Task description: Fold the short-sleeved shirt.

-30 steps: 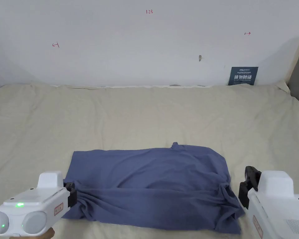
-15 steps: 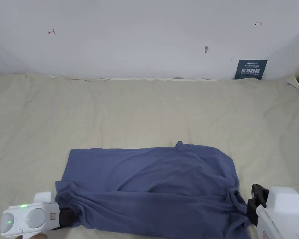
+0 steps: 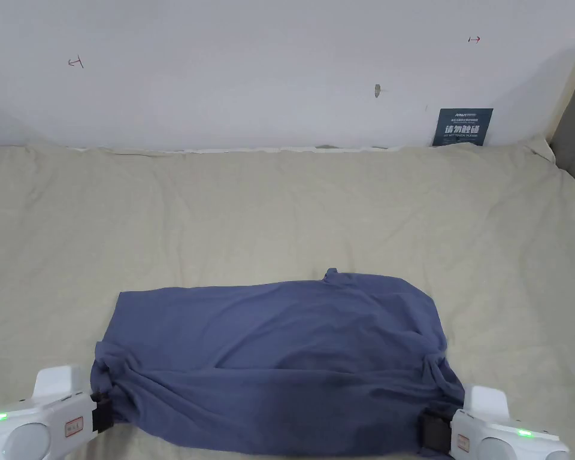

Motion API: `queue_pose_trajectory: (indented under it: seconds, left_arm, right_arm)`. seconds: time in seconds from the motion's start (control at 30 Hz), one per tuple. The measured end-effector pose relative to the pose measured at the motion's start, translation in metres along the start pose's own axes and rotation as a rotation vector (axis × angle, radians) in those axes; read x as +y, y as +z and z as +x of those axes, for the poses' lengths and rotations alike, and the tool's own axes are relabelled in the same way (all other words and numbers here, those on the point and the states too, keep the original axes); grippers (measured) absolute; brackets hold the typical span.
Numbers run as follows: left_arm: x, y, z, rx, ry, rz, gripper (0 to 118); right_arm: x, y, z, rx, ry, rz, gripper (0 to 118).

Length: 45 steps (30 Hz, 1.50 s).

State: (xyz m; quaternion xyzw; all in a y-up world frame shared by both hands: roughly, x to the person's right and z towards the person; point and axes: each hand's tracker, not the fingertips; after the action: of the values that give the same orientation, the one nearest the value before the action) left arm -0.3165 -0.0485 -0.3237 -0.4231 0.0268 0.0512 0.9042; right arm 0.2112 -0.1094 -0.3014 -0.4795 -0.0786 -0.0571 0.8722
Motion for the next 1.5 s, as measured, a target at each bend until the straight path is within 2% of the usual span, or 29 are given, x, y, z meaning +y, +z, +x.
queue_pose_trajectory:
  seconds: [0.07,0.13,0.17,0.2,0.23,0.33,0.47,0.63,0.83,0.9,0.93,1.0,1.03,1.1,1.13,1.17,1.27,1.33,1.5]
  left_arm:
    - [0.0,0.004,-0.001,0.002,-0.009,0.004,9]
    - [0.002,0.015,0.005,0.007,-0.006,0.002,9]
    - [0.001,0.018,0.003,0.01,-0.002,0.0,9]
    - [-0.001,0.02,0.001,0.01,0.004,0.0,9]
    - [-0.006,0.016,-0.001,0.01,0.013,0.0,9]
    - [-0.014,0.027,-0.007,0.008,0.042,0.001,9]
    - [-0.04,0.041,-0.018,0.013,0.055,-0.019,9]
    - [-0.086,0.051,-0.033,0.012,0.066,-0.1,9]
    - [-0.126,0.042,-0.039,0.061,0.077,-0.218,9]
    - [-0.121,0.048,-0.034,0.078,0.067,-0.186,15]
    - [-0.117,0.048,-0.029,0.093,0.056,-0.201,30]
    - [-0.11,0.049,-0.021,0.12,0.026,-0.236,78]
    - [-0.107,0.054,-0.017,0.125,0.029,-0.224,90]
    - [-0.099,0.072,-0.008,0.087,0.045,-0.121,101]
    - [-0.092,0.085,-0.002,0.051,0.059,-0.044,109]
    - [-0.08,0.108,0.021,0.025,0.066,0.026,108]
    - [-0.054,0.147,0.048,-0.026,0.078,0.218,108]
    - [-0.047,0.148,0.048,-0.062,0.071,0.359,108]
    - [-0.025,0.185,0.08,-0.048,0.025,0.613,108]
  right_arm:
    - [-0.006,-0.008,0.001,0.064,-0.005,-0.012,64]
    - [-0.006,0.003,-0.001,0.022,0.017,0.026,51]
    - [-0.007,-0.004,0.006,0.03,0.032,0.03,35]
    - [-0.007,0.0,0.009,0.048,0.035,0.041,10]
    - [-0.008,0.008,0.013,0.068,0.019,0.058,8]
    - [-0.014,0.031,0.023,0.05,0.051,0.128,8]
    - [-0.04,0.073,0.028,0.042,0.08,0.141,8]
    - [-0.088,0.084,0.045,0.07,0.054,0.091,8]
    - [-0.132,0.063,0.049,0.079,0.018,0.0,8]
    - [-0.129,0.071,0.047,0.07,0.013,0.031,15]
    - [-0.125,0.073,0.046,0.064,0.011,0.026,33]
    - [-0.117,0.082,0.042,0.035,0.013,0.022,69]
    - [-0.112,0.088,0.041,0.026,0.015,0.039,74]
    - [-0.096,0.104,0.039,0.046,0.015,0.125,83]
    - [-0.086,0.117,0.037,0.058,0.013,0.182,97]
    - [-0.075,0.131,0.033,0.07,0.012,0.241,101]
    - [-0.045,0.171,0.02,0.115,0.026,0.393,100]
    - [-0.03,0.195,0.012,0.135,0.041,0.496,100]
    - [-0.008,0.241,-0.014,0.113,0.11,0.704,100]
